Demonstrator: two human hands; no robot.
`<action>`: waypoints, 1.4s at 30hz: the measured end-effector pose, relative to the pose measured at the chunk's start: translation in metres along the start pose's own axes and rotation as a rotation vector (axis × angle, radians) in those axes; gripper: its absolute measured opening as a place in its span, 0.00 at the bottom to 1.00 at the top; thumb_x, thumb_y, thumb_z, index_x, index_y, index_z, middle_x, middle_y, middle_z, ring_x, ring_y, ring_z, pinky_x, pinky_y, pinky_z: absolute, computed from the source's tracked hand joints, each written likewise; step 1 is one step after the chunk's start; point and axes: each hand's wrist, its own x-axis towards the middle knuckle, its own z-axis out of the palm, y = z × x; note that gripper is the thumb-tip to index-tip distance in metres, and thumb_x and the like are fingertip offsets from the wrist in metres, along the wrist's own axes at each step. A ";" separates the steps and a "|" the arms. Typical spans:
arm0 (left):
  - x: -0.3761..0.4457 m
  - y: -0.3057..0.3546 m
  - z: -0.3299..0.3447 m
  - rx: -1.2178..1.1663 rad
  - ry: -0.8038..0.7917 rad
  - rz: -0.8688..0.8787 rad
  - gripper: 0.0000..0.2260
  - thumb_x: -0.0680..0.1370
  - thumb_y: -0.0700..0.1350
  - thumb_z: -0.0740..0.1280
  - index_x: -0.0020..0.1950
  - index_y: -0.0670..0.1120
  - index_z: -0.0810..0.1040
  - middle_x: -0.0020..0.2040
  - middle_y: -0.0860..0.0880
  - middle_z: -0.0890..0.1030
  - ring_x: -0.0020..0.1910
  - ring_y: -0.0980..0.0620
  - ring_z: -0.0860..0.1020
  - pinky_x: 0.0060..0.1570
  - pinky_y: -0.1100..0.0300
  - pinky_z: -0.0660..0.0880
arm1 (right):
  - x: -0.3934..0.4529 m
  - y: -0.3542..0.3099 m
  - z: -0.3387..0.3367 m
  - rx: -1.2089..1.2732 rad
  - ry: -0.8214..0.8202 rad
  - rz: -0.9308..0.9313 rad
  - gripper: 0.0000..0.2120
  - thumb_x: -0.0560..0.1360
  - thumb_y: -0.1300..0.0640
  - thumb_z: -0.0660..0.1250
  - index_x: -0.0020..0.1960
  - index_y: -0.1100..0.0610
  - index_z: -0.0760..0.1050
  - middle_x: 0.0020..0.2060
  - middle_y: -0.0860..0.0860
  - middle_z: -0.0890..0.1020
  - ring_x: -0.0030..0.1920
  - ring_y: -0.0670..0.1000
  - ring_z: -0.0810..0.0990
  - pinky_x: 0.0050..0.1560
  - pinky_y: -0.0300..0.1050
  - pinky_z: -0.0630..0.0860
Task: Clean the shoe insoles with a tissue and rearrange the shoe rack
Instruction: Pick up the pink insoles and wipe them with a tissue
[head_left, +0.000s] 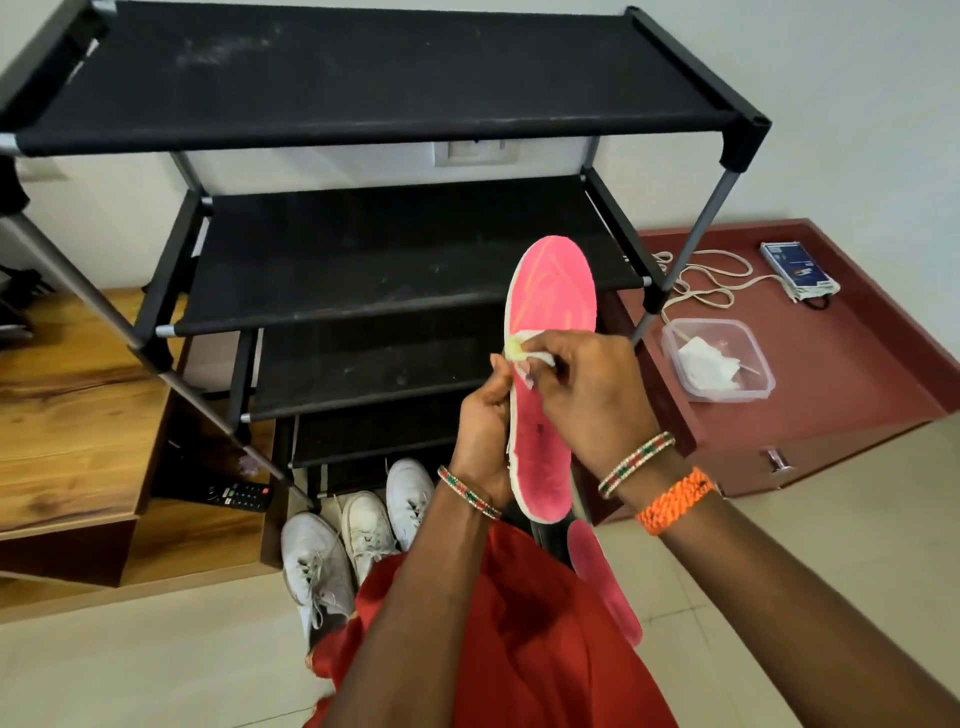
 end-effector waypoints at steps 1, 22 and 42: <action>0.000 -0.001 0.000 0.027 0.016 0.000 0.26 0.80 0.56 0.52 0.41 0.43 0.84 0.37 0.46 0.83 0.35 0.50 0.82 0.39 0.60 0.79 | 0.006 0.004 -0.001 -0.049 0.044 0.013 0.09 0.73 0.62 0.69 0.52 0.57 0.82 0.50 0.52 0.84 0.49 0.52 0.82 0.52 0.43 0.78; -0.005 0.000 0.002 0.024 0.065 0.050 0.31 0.82 0.54 0.48 0.34 0.40 0.84 0.32 0.44 0.82 0.31 0.50 0.82 0.32 0.63 0.79 | -0.013 0.003 0.017 -0.166 0.155 -0.019 0.06 0.68 0.55 0.74 0.45 0.50 0.83 0.38 0.46 0.79 0.46 0.50 0.72 0.44 0.42 0.52; -0.001 -0.002 -0.001 0.250 0.066 -0.020 0.21 0.81 0.57 0.51 0.58 0.46 0.76 0.36 0.47 0.83 0.32 0.50 0.79 0.34 0.61 0.77 | 0.032 0.023 0.008 -0.143 0.335 0.092 0.07 0.66 0.62 0.73 0.43 0.52 0.83 0.40 0.49 0.82 0.47 0.55 0.74 0.50 0.49 0.62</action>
